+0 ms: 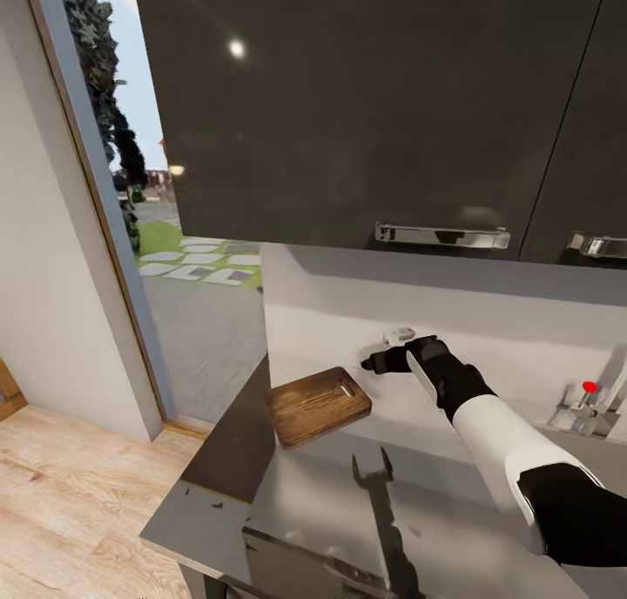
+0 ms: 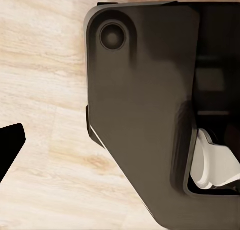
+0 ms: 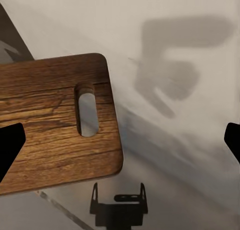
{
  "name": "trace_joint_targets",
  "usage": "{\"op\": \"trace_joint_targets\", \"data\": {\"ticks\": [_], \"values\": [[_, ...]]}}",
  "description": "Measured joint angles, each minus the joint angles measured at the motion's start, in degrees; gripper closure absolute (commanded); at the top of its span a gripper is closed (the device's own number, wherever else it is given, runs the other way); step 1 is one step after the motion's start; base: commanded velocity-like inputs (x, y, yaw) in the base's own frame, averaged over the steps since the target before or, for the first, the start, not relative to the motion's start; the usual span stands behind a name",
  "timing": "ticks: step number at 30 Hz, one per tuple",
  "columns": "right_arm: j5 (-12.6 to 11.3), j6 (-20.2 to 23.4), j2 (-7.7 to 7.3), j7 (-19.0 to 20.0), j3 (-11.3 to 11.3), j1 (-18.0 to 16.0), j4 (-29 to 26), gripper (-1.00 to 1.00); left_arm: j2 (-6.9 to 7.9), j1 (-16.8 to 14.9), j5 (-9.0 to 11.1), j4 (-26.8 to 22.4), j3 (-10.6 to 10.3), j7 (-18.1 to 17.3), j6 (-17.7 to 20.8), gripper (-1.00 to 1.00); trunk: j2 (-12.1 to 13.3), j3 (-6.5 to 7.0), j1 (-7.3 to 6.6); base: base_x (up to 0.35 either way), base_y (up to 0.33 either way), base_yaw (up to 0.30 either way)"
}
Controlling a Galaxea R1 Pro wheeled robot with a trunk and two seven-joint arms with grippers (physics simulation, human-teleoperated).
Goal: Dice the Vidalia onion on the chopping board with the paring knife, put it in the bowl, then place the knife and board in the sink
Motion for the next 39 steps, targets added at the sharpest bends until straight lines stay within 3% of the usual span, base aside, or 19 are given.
{"op": "trace_joint_targets", "data": {"ticks": [14, 28, 39], "values": [[0.1, -0.1, -0.02, 0.0, 0.4, 0.0, 0.0, -1.00, -0.05, 0.0, 0.0, 0.1, 0.0, 0.0, 0.0, -1.00, 0.0, -1.17, -0.01, 0.000, 0.000, 0.000], [0.1, -0.1, 0.02, 0.0, 0.4, 0.0, 0.0, -1.00, -0.06, 0.0, 0.0, 0.0, 0.0, 0.0, 0.0, -1.00, 0.0, -1.28, -0.02, 0.018, 0.000, 0.003], [0.1, -0.1, 0.04, -0.2, 0.7, 0.0, 0.0, -1.00, -0.05, 0.0, 0.0, 0.1, 0.0, 0.0, 0.0, -1.00, 0.0, -1.28, -0.03, 0.135, -0.039, 0.162]]}}
